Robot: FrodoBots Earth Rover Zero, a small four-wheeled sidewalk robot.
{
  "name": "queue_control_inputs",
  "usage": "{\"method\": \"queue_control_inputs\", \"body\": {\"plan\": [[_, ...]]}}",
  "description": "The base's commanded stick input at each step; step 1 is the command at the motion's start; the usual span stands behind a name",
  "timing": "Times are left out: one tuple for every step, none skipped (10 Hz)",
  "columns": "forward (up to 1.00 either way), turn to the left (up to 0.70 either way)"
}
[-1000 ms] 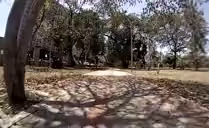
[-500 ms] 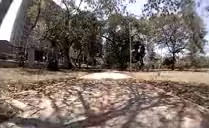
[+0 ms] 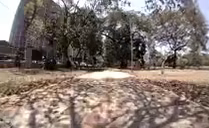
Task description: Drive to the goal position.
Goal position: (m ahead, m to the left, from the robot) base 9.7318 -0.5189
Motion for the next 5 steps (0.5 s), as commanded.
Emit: {"method": "queue_control_inputs", "body": {"plan": [[1.00, 0.00], [1.00, 0.00], [1.00, 0.00], [1.00, 0.00], [1.00, 0.00]]}}
